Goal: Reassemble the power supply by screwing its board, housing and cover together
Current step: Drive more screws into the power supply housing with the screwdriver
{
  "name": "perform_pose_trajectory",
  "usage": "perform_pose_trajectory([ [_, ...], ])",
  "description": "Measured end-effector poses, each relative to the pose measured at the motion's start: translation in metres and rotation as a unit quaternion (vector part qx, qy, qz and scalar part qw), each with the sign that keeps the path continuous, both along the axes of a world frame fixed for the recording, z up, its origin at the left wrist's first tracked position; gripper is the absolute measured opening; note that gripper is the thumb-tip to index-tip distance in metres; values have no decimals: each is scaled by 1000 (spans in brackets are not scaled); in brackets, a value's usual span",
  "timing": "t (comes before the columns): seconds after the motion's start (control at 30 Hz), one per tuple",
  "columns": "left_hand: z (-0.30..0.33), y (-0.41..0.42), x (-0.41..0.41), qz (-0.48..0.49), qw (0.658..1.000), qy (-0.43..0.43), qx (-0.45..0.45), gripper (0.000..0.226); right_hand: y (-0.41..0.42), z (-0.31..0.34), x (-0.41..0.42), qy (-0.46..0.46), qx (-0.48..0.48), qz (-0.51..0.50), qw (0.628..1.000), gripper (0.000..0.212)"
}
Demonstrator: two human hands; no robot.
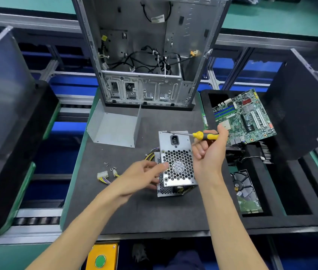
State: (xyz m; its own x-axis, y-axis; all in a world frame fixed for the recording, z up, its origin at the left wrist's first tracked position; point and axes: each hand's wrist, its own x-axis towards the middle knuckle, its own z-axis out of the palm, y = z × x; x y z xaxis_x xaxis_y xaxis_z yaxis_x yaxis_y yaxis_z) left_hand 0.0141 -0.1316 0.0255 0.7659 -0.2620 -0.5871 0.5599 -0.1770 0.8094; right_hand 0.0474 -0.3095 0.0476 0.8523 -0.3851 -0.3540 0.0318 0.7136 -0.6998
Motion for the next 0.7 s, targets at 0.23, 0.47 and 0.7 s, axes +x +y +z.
perform_pose_trajectory([
  [0.23, -10, -8, -2, 21, 988, 33, -152, 28, 1, 1, 3, 2, -6, 5, 1000, 47],
  [0.47, -15, -2, 5, 81, 958, 66, -269, 39, 0, 1, 2, -3, -25, 16, 1000, 51],
  [0.7, -18, -1, 6, 100, 941, 95, -308, 37, 3, -1, 2, 3, -36, 16, 999, 47],
])
